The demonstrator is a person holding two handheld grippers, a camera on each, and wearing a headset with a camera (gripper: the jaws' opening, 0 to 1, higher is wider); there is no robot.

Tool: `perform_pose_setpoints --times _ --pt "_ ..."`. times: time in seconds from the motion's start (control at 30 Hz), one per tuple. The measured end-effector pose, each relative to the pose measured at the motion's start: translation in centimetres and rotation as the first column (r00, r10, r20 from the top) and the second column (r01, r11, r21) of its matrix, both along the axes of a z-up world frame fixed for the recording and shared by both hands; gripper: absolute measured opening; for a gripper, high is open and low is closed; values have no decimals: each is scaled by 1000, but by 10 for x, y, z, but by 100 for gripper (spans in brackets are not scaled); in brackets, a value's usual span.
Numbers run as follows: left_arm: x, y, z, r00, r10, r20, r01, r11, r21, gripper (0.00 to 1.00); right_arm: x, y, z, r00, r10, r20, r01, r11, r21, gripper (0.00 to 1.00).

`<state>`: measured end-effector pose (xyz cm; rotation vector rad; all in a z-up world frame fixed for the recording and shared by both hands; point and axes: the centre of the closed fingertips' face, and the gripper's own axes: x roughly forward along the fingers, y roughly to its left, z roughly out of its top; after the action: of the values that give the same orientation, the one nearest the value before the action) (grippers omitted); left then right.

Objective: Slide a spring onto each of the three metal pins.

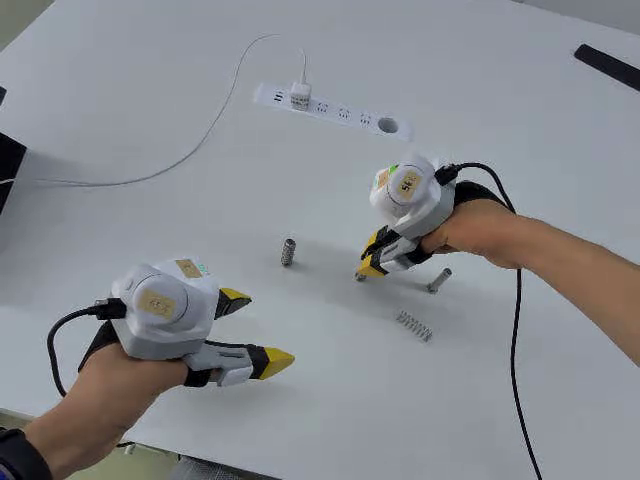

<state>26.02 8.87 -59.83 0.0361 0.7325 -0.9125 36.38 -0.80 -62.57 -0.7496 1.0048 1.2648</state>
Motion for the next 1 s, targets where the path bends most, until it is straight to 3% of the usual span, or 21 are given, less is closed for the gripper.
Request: perform_pose_setpoints --times 0.43,0.63,1.0 --pt "4 0 3 1000 6 8 -6 1000 -1 63 3 -3 -18 1000 9 -14 -9 1000 -11 13" --pt "5 -1 3 1000 6 11 -6 1000 -2 63 3 -2 -17 1000 0 -17 0 1000 -9 14" --pt "3 -2 6 1000 1 14 -1 1000 -3 63 -3 -7 -11 999 -31 -23 31 999 8 27"
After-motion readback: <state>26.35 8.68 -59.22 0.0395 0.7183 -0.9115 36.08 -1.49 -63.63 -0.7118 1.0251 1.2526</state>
